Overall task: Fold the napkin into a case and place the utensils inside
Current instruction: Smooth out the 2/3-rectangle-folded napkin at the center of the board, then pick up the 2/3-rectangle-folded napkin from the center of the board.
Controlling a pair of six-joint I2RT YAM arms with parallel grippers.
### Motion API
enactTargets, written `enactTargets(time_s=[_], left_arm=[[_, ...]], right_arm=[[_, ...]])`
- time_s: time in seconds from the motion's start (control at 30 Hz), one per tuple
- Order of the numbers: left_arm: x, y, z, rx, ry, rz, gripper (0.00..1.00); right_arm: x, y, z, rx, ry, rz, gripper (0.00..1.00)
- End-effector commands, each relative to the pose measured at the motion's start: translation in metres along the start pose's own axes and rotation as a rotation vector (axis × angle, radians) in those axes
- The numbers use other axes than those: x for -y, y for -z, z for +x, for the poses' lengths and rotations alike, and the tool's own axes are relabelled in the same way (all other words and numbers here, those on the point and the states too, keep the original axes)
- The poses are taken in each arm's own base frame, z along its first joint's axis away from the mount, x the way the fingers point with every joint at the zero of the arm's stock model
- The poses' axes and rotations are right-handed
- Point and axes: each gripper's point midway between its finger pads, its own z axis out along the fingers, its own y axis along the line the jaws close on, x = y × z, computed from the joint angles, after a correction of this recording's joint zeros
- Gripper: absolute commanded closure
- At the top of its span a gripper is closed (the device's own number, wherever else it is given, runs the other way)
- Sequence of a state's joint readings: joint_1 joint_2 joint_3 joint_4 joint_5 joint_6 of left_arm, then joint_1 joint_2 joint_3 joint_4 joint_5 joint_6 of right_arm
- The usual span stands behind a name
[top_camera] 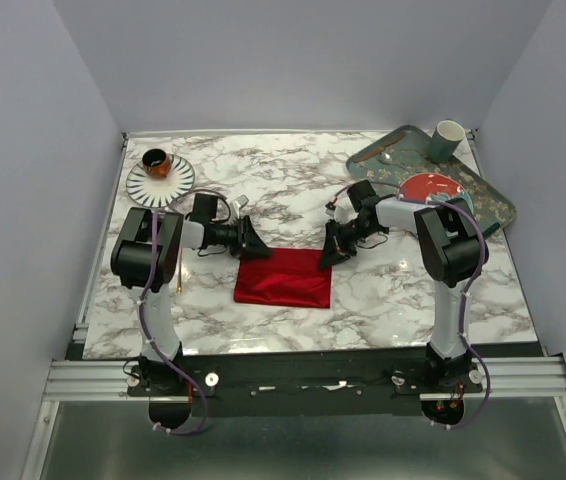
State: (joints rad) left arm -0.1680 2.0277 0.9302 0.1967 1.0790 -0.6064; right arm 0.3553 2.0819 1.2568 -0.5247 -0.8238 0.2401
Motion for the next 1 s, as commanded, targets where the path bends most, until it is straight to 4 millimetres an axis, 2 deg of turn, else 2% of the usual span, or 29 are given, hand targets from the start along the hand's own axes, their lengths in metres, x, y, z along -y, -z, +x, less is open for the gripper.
enactTargets(time_s=[0.0,0.07,0.1,0.17,0.2,0.23,0.27,0.3,0.33,0.37,0.4,0.43,0.47,0.53,0.57,0.63,0.83,0.97], left_arm=[[0.021,0.033,-0.001,0.037,-0.284,-0.102,0.62],[0.03,0.044,0.007,0.031,-0.392,-0.163,0.6],[0.042,0.055,0.002,0.064,-0.523,-0.23,0.6],[0.037,0.058,0.021,-0.007,-0.755,-0.334,0.57],[0.042,0.069,0.02,0.014,-0.871,-0.428,0.56],[0.046,0.06,0.032,-0.041,-1.034,-0.445,0.53],[0.035,0.059,0.05,-0.084,-1.096,-0.482,0.52],[0.033,0.059,0.057,-0.101,-1.169,-0.515,0.51],[0.043,0.062,0.054,-0.064,-1.278,-0.565,0.5],[0.039,0.052,0.074,-0.12,-1.368,-0.566,0.49],[0.041,0.048,0.08,-0.133,-1.434,-0.575,0.48],[0.043,0.049,0.077,-0.117,-1.492,-0.629,0.48],[0.043,0.04,0.093,-0.166,-1.575,-0.606,0.48],[0.046,0.031,0.097,-0.16,-1.652,-0.615,0.48],[0.041,0.031,0.099,-0.174,-1.687,-0.653,0.49],[0.041,0.017,0.111,-0.209,-1.766,-0.64,0.49],[0.02,0.002,0.128,-0.319,-1.818,-0.645,0.51],[0.015,-0.004,0.134,-0.352,-1.862,-0.626,0.53]], right_arm=[[0.059,-0.002,0.01,-0.02,0.046,0.248,0.86],[0.058,-0.002,0.009,-0.019,0.059,0.246,0.86],[0.057,-0.001,0.007,-0.015,0.073,0.245,0.86],[0.057,-0.001,0.006,-0.014,0.084,0.246,0.86],[0.058,-0.001,0.006,-0.015,0.09,0.246,0.86],[0.058,-0.001,0.005,-0.015,0.097,0.247,0.86],[0.059,-0.001,0.005,-0.017,0.1,0.25,0.86],[0.059,-0.001,0.004,-0.016,0.111,0.253,0.86],[0.06,-0.001,0.004,-0.017,0.115,0.253,0.86],[0.061,-0.001,0.004,-0.017,0.117,0.256,0.86],[0.061,-0.002,0.005,-0.019,0.118,0.255,0.86],[0.061,-0.002,0.005,-0.018,0.122,0.255,0.86],[0.06,-0.002,0.005,-0.018,0.122,0.25,0.86],[0.06,-0.002,0.004,-0.018,0.126,0.25,0.86],[0.06,-0.002,0.005,-0.02,0.125,0.247,0.86],[0.059,-0.002,0.005,-0.019,0.131,0.245,0.86],[0.059,-0.002,0.005,-0.021,0.134,0.245,0.86],[0.059,-0.003,0.005,-0.023,0.135,0.241,0.86]])
